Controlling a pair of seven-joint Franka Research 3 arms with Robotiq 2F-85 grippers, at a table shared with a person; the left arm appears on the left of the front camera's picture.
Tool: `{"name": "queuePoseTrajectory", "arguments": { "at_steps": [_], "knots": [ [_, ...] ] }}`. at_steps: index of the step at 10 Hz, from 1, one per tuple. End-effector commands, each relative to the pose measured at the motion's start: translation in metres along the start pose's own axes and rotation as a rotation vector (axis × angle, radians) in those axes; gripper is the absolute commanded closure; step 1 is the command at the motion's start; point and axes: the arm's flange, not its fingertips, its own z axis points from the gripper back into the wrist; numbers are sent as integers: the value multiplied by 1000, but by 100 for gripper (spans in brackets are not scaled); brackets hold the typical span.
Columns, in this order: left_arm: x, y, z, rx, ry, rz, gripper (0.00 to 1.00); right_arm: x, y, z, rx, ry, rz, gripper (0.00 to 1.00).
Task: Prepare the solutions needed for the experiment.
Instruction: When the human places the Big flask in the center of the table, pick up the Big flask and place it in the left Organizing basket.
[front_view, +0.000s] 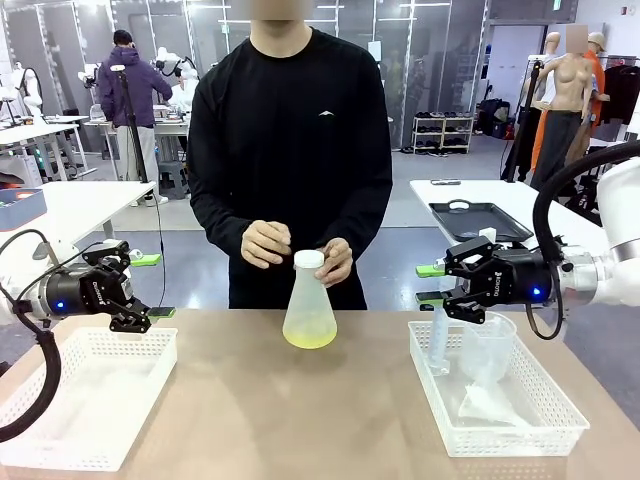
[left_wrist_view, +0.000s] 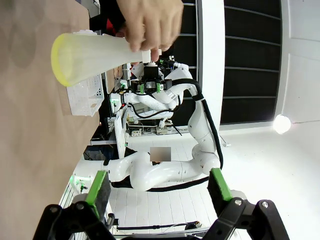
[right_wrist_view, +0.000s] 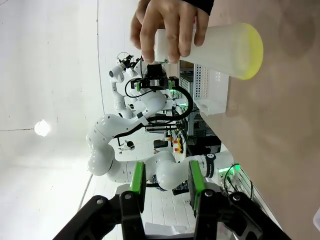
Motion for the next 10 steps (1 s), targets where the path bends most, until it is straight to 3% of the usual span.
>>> {"name": "queuePoseTrajectory", "arguments": {
  "at_steps": [1, 10],
  "knots": [
    [0, -2, 1, -3, 6, -3, 0, -2, 1, 0, -3, 4, 4, 55],
    [0, -2, 1, -3, 6, -3, 0, -2, 1, 0, -3, 4, 4, 55]
  ]
}}
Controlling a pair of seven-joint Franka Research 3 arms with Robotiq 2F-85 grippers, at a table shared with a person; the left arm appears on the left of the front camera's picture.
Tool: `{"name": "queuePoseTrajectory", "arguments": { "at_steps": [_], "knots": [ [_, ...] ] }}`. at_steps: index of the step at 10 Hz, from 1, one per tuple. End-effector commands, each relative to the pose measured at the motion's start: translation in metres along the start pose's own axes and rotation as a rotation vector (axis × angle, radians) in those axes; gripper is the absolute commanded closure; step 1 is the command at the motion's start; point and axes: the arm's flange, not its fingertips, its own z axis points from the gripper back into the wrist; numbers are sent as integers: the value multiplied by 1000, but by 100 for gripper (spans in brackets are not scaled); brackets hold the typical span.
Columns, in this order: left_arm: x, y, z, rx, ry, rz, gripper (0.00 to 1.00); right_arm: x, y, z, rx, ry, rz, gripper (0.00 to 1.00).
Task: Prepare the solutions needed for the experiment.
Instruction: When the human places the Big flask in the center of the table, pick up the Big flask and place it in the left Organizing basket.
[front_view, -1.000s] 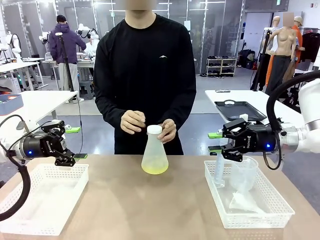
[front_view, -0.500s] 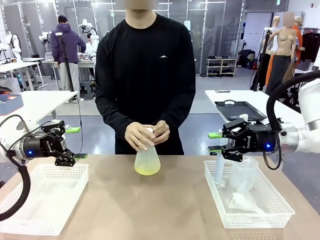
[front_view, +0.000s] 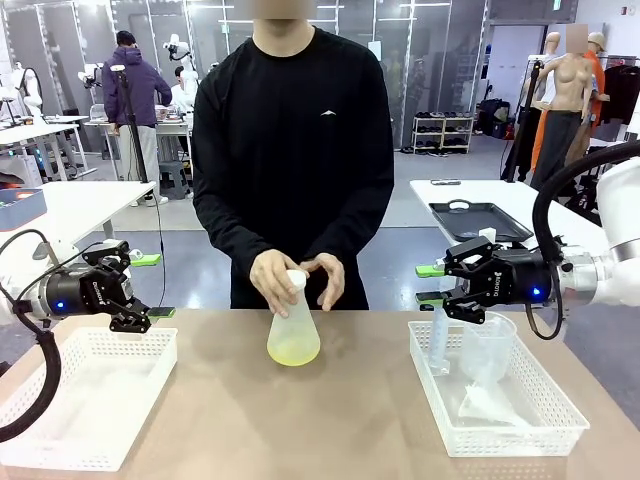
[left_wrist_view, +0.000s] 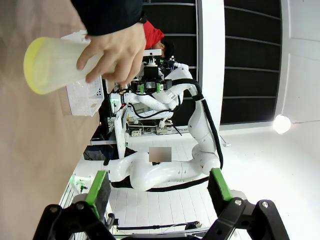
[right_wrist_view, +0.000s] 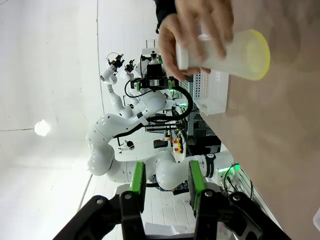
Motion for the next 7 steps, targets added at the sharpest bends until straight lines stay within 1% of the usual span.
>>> {"name": "queuePoseTrajectory", "arguments": {
  "at_steps": [1, 7],
  "knots": [
    [0, -2, 1, -3, 6, -3, 0, -2, 1, 0, -2, 4, 4, 55],
    [0, -2, 1, -3, 6, -3, 0, -2, 1, 0, -2, 4, 4, 55]
  ]
}}
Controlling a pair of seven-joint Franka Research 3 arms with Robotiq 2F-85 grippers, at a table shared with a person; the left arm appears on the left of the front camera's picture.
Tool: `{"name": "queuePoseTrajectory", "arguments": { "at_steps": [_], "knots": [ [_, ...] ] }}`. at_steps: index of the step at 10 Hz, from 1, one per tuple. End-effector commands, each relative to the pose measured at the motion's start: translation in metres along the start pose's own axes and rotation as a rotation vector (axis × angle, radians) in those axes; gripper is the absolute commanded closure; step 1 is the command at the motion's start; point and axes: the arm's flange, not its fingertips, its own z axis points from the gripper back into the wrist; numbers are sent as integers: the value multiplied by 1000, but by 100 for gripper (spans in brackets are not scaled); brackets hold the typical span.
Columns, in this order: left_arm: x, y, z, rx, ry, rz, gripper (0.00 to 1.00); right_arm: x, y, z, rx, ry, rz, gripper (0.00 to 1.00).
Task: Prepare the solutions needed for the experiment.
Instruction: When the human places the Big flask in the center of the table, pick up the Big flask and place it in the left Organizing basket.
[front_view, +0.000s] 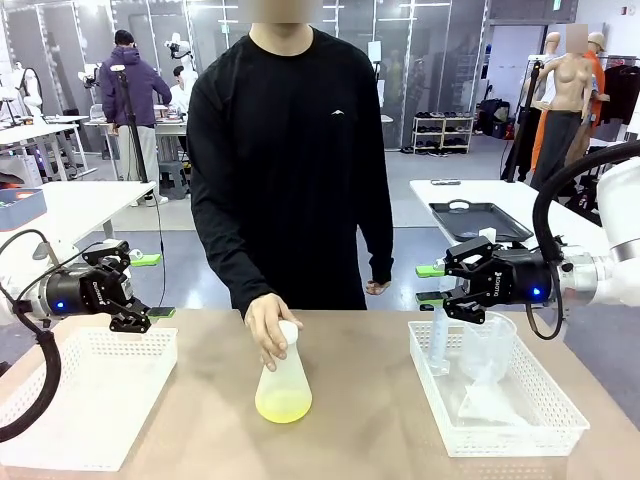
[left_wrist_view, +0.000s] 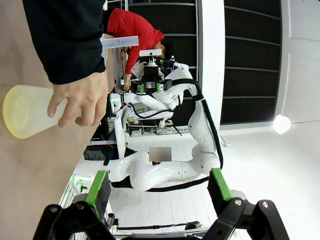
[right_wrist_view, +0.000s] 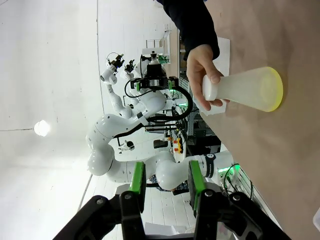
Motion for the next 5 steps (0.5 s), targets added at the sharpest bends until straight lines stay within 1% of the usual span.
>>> {"name": "queuePoseTrajectory", "arguments": {
  "at_steps": [1, 5],
  "knots": [
    [0, -2, 1, -3, 6, -3, 0, -2, 1, 0, -2, 4, 4, 55],
    [0, -2, 1, -3, 6, -3, 0, -2, 1, 0, -2, 4, 4, 55]
  ]
}}
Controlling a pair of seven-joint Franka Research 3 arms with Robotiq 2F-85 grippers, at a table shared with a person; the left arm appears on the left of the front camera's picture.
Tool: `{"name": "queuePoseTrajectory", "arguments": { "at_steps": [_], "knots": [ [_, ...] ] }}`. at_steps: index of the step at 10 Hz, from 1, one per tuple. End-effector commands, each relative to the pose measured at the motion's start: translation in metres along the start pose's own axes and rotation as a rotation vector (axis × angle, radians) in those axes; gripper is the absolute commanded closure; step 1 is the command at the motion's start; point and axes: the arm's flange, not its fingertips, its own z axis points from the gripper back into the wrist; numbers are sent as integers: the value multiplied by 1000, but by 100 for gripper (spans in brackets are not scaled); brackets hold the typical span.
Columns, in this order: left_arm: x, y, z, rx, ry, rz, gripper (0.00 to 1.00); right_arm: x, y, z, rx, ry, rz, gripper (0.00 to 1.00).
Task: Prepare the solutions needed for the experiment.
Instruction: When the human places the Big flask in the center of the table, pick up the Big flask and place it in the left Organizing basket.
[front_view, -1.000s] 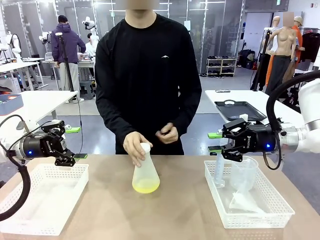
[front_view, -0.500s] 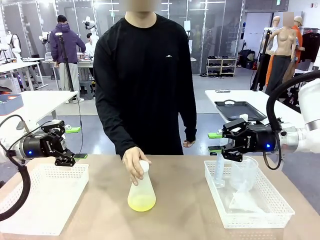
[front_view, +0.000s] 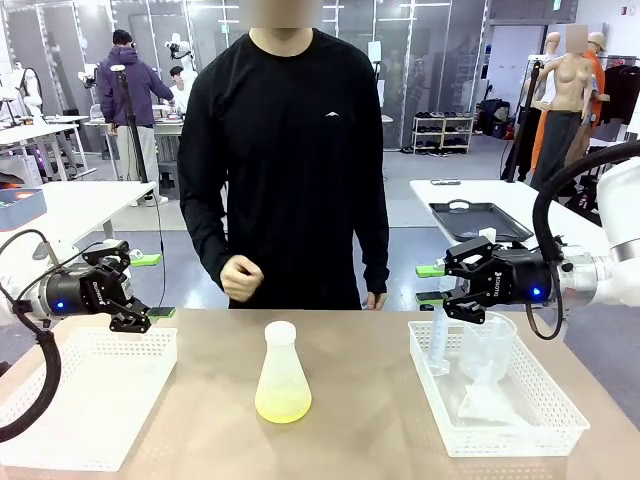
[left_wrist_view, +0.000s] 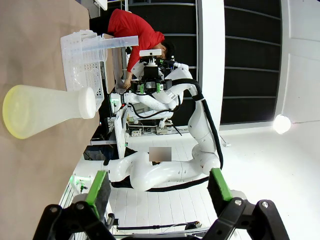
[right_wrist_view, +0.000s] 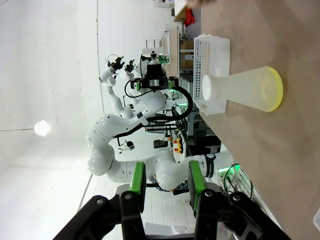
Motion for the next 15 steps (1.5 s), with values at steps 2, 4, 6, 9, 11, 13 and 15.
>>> {"name": "queuePoseTrajectory", "arguments": {
  "at_steps": [2, 4, 6, 9, 11, 13, 15],
  "knots": [
    [0, -2, 1, -3, 6, -3, 0, -2, 1, 0, -2, 4, 4, 55],
    [0, -2, 1, -3, 6, -3, 0, -2, 1, 0, -2, 4, 4, 55],
    [0, -2, 1, -3, 6, -3, 0, -2, 1, 0, -2, 4, 4, 55],
    [0, -2, 1, -3, 6, -3, 0, -2, 1, 0, -2, 4, 4, 55],
    [0, 0, 0, 0, 0, 0, 0, -2, 1, 0, -2, 4, 4, 55],
    [0, -9, -10, -10, 41, -41, 0, -2, 1, 0, -2, 4, 4, 55],
    [-4, -26, -35, 10, 119, -392, 0, -2, 1, 0, -2, 4, 4, 55]
  ]
}}
